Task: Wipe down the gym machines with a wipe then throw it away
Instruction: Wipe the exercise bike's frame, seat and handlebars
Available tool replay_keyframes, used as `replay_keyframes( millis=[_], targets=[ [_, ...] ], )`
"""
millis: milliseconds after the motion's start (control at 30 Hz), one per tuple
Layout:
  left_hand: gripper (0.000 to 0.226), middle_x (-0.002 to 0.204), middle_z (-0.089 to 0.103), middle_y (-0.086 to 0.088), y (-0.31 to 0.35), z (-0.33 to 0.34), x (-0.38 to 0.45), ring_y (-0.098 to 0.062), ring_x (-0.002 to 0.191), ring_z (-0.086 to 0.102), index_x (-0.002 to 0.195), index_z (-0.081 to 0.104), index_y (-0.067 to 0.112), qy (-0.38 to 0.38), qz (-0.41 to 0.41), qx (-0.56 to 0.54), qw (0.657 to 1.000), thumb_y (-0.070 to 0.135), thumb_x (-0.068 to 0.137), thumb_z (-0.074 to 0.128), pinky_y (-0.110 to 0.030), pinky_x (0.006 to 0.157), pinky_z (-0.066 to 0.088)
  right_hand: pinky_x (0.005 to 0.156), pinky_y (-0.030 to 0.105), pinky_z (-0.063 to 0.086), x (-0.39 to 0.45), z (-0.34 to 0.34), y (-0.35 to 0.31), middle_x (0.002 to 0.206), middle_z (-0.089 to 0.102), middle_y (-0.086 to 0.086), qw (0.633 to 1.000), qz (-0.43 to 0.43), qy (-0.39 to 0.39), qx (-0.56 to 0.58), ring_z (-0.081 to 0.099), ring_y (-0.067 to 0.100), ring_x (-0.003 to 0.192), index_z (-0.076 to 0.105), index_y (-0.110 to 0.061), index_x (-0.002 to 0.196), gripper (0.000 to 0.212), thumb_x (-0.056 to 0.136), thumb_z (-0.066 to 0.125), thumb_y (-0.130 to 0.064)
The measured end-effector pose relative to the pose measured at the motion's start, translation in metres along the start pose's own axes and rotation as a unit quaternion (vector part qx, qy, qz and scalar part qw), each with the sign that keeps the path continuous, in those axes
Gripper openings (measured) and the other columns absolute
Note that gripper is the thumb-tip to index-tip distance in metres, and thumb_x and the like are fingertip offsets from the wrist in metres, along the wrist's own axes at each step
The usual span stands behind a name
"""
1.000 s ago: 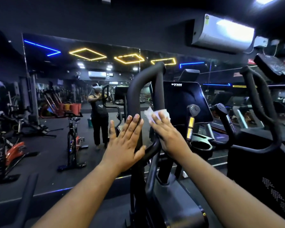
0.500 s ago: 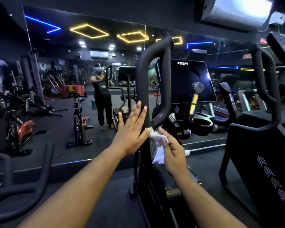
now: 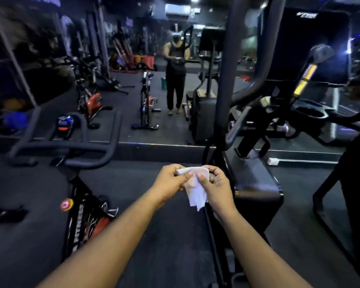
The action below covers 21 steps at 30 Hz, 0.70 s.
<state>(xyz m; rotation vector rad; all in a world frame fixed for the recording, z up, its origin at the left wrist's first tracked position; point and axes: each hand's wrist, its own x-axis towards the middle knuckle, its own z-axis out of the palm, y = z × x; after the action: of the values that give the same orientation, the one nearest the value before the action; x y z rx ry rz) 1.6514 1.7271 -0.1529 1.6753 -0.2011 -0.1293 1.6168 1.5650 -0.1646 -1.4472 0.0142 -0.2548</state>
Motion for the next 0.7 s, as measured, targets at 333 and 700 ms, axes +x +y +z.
replay_keyframes(
  millis=[333, 700],
  targets=[
    [0.028, 0.08, 0.074, -0.013, -0.043, -0.022, -0.11, -0.018, 0.067, 0.064, 0.096, 0.071, 0.003, 0.213, -0.079, -0.02, 0.974, 0.03, 0.095, 0.074, -0.032, 0.058, 0.051, 0.067, 0.037, 0.052, -0.06, 0.009, 0.041, 0.087, 0.077, 0.012, 0.975, 0.099, -0.187, -0.062, 0.07, 0.022, 0.076, 0.074, -0.009, 0.096, 0.015, 0.097, 0.068, -0.024],
    [0.055, 0.12, 0.056, 0.005, -0.087, -0.047, -0.227, -0.007, 0.109, 0.056, 0.113, 0.056, 0.037, 0.275, -0.063, 0.148, 0.948, 0.038, 0.071, 0.092, -0.018, 0.091, 0.045, 0.062, 0.034, 0.048, -0.139, 0.059, 0.056, 0.079, 0.071, 0.024, 0.956, 0.152, -0.251, -0.016, 0.062, 0.023, 0.068, 0.068, 0.003, 0.088, 0.02, 0.092, 0.074, -0.016]
  ],
)
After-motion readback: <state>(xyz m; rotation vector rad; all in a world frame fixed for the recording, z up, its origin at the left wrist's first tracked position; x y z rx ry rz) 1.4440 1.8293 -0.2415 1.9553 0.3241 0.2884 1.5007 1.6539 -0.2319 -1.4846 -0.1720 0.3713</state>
